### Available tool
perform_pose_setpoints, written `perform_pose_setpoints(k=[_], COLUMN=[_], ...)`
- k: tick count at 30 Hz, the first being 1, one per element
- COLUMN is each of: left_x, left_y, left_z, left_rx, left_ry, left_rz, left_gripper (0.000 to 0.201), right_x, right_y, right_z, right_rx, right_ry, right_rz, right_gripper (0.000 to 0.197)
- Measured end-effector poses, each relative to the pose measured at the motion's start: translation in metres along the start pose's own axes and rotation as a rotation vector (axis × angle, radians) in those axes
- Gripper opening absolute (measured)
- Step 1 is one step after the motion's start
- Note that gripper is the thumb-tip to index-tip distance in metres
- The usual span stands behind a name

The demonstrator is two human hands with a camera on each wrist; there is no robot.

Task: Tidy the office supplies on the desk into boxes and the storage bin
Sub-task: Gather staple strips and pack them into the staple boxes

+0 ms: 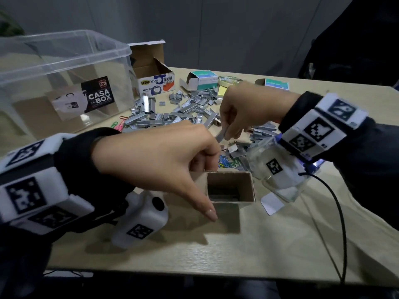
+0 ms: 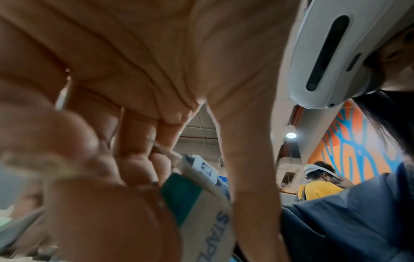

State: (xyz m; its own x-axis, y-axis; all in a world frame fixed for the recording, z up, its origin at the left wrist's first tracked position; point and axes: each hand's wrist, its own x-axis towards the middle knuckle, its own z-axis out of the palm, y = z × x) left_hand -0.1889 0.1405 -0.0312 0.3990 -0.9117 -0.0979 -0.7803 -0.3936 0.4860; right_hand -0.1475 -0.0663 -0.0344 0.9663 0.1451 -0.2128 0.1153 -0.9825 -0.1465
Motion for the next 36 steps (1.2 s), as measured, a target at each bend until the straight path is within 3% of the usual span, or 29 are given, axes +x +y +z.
perform_pose_setpoints(k=[3, 7, 12, 20, 31, 36], left_x=[0.002, 0.004, 0.007, 0.009, 0.009, 0.009], left_y=[-0.002, -0.003, -0.006, -0.007, -0.008, -0.008], left_z=[-0.001, -0.001, -0.004, -0.006, -0.006, -0.005], left_rx=[-0.03, -0.009, -0.14, -0.231, -0.197, -0.199], left_ry=[0.011, 0.009, -0.054, -0.081, -0.079, -0.094], left_rz=[-0.023, -0.048, -0.097, -0.103, -0.078, -0.089], left_gripper=[0.043, 0.041, 0.036, 0.04, 0.036, 0.033], right_x=[-0.027, -0.066, -0.099, -0.099, -0.092, -0.087], right_y=[-0.003, -0.009, -0.017, -0.029, -0.023, 0.003], right_z=[-0.025, -0.049, -0.059, -0.034, -0.029, -0.061], right_rx=[0.166, 0.192, 0.137, 0.008, -0.068, -0.232], right_ry=[0.111, 0.208, 0.128, 0.067, 0.065, 0.218], right_rz=[-0.061, -0.204, -0.394, -0.625, -0.644, -0.414], right_gripper=[0.008, 0.01, 0.028, 0.015, 0.018, 0.028])
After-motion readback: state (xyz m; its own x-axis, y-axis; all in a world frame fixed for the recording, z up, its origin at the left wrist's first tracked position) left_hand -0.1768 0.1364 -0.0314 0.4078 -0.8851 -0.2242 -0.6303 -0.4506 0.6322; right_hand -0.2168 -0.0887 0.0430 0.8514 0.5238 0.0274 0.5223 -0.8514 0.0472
